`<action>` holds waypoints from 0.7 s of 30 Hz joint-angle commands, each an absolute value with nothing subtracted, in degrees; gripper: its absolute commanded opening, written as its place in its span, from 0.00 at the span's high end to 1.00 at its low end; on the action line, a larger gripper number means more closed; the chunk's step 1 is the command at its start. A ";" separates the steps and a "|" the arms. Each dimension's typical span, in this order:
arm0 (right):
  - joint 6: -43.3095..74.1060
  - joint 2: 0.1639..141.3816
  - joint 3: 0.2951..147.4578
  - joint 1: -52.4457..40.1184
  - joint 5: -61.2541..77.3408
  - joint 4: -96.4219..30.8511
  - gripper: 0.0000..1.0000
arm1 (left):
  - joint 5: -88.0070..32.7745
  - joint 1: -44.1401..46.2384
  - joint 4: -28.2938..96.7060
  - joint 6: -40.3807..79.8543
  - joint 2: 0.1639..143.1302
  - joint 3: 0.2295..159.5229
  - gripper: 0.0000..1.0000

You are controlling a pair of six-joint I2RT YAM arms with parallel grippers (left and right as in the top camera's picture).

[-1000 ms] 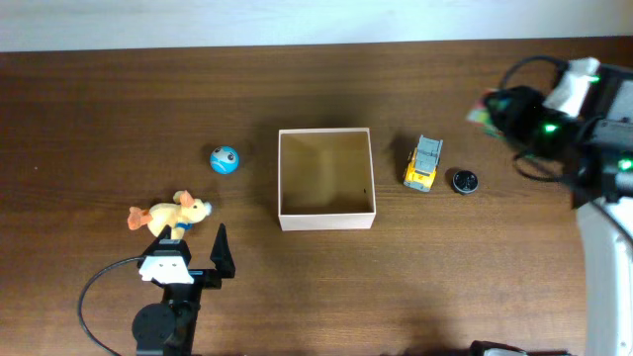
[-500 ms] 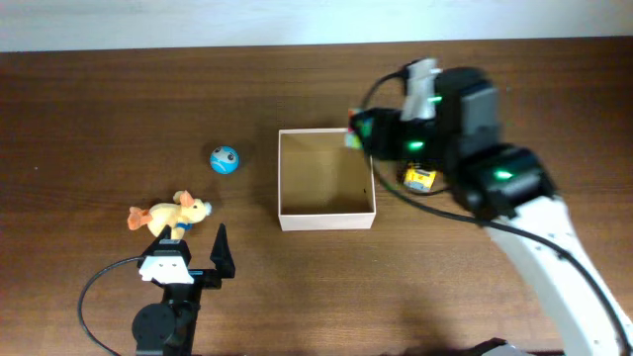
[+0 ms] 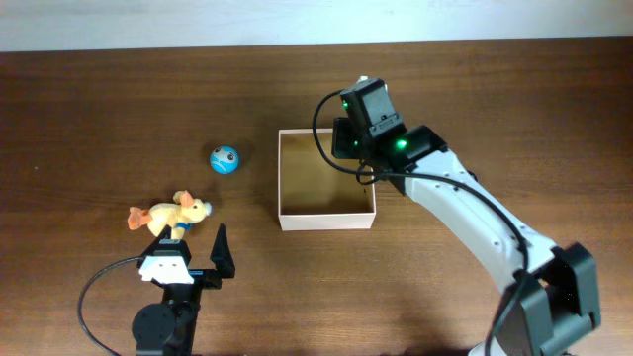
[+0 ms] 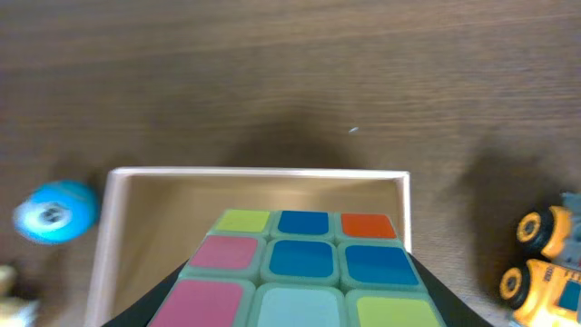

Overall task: Pack container
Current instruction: 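Lift the cube and carry it left over the box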

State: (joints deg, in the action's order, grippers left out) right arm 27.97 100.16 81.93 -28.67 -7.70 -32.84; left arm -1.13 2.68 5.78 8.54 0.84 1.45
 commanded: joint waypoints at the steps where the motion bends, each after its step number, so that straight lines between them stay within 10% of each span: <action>1: 27.18 101.71 82.94 -29.02 -13.30 -32.01 0.52 | -1.76 2.85 5.65 7.40 0.34 1.13 0.01; 21: 27.20 107.42 82.89 -28.86 -14.68 -31.79 0.53 | -1.76 2.85 5.65 7.40 0.34 1.13 0.01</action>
